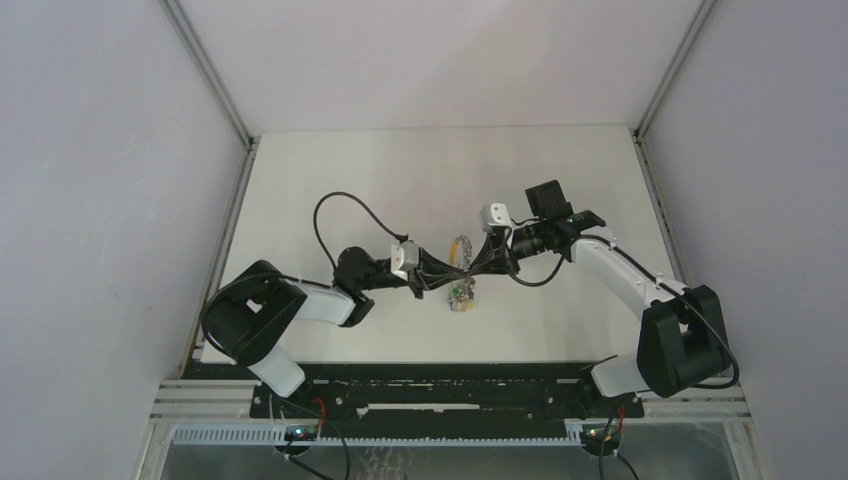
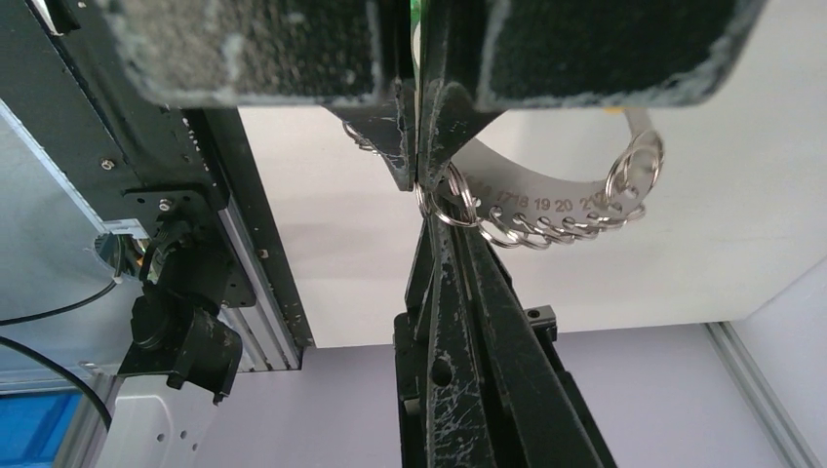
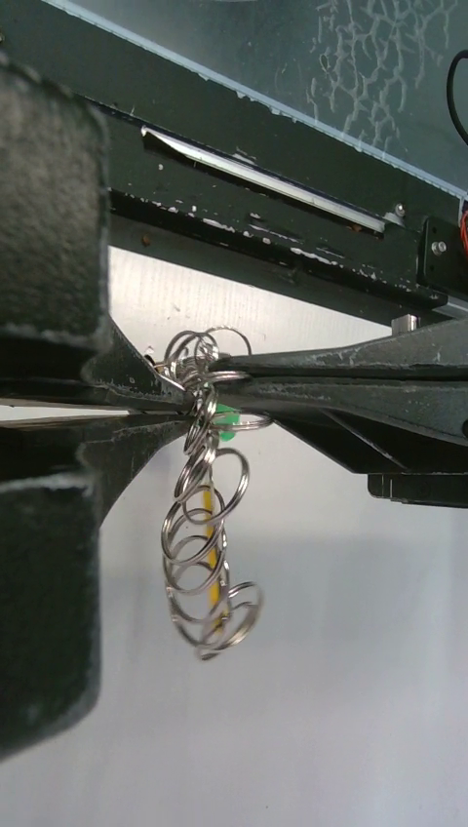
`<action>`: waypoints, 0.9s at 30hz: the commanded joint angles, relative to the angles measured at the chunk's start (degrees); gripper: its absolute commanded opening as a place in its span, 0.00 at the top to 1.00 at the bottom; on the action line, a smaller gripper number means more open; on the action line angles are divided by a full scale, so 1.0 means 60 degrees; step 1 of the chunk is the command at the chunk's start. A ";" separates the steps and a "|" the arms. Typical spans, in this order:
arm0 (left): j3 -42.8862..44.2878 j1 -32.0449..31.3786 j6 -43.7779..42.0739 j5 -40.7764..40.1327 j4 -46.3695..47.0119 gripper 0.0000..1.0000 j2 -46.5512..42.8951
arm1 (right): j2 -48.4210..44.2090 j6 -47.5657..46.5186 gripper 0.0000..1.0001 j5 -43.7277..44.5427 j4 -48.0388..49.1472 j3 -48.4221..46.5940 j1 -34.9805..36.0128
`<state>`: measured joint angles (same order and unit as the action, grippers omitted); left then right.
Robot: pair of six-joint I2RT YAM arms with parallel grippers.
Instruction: Put the keys on the keyring
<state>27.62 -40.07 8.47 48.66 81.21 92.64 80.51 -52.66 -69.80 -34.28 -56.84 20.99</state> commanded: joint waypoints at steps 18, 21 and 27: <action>-0.0316 0.0150 -0.0052 -0.1259 0.0648 1.00 -0.0088 | -0.1753 0.4425 0.71 0.4298 0.2344 0.0517 0.0168; -0.0319 0.0218 0.0209 -0.1738 0.0645 0.99 0.0094 | -0.2370 0.5690 0.57 0.5536 0.2930 0.0999 0.0134; -0.0506 0.0403 0.0980 -0.3097 0.0630 0.98 0.0181 | -0.3387 0.7970 0.25 0.7275 0.3316 0.1732 -0.0005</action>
<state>25.87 -38.81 10.07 37.45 81.10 93.80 63.86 -17.54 -35.97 -18.70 -48.27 21.67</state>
